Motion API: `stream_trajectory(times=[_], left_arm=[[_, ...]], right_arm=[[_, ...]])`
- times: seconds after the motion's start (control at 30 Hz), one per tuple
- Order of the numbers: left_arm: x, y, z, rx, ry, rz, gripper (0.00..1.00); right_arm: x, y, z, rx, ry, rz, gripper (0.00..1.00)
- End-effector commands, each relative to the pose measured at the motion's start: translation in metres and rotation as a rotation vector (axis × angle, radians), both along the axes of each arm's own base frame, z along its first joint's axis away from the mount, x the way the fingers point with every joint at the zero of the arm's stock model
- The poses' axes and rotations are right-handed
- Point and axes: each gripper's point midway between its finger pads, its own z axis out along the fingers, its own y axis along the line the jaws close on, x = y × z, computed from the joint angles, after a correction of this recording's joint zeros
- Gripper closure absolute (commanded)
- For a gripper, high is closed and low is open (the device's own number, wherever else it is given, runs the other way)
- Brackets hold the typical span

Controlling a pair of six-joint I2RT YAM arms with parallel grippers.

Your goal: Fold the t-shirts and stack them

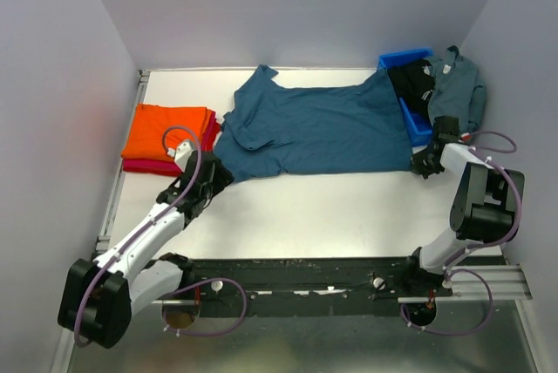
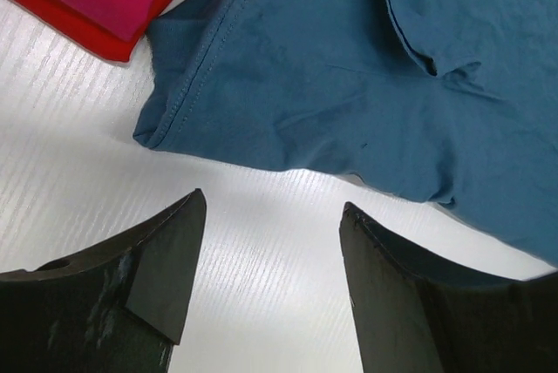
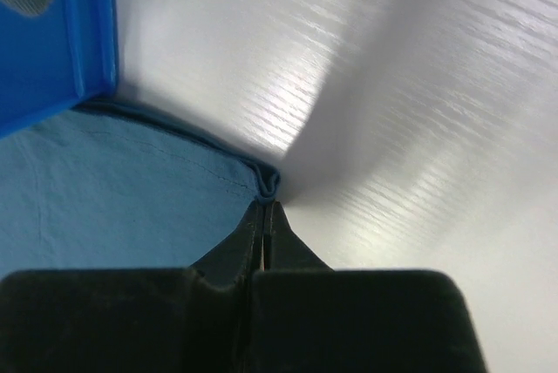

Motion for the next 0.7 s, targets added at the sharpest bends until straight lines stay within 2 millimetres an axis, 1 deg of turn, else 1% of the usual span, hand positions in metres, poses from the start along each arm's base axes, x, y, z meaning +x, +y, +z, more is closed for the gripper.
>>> stream_trajectory(times=[0.0, 0.1, 0.17, 0.23, 0.3, 0.37, 0.4, 0.57, 0.67], left_arm=[[0.008, -0.007, 0.004, -0.037, 0.030, 0.024, 0.26], [0.008, -0.002, -0.002, -0.026, 0.053, 0.066, 0.29], [0.006, 0.003, -0.007, -0.017, 0.077, 0.105, 0.32], [0.005, 0.008, -0.011, -0.011, 0.096, 0.141, 0.37], [0.005, 0.010, -0.015, -0.011, 0.101, 0.163, 0.40], [0.008, 0.010, -0.016, -0.014, 0.084, 0.166, 0.45], [0.010, 0.013, -0.016, -0.007, 0.072, 0.180, 0.46], [0.015, 0.033, -0.016, 0.062, 0.033, 0.266, 0.45], [0.017, 0.038, -0.022, 0.087, 0.027, 0.290, 0.45]], right_arm=[[-0.021, 0.003, 0.006, -0.005, -0.005, -0.003, 0.99], [-0.040, 0.004, 0.009, -0.023, 0.007, 0.004, 0.99], [-0.055, 0.005, 0.006, -0.033, 0.033, 0.007, 0.99], [-0.068, 0.009, 0.003, -0.030, 0.048, 0.022, 0.99], [-0.077, 0.012, -0.001, -0.028, 0.047, 0.033, 0.99], [-0.084, 0.013, -0.004, -0.036, 0.036, 0.041, 0.99], [-0.085, 0.013, -0.004, -0.044, 0.034, 0.042, 0.99], [-0.090, 0.008, -0.006, -0.076, 0.049, 0.059, 0.99], [-0.089, 0.008, -0.005, -0.075, 0.045, 0.069, 0.99]])
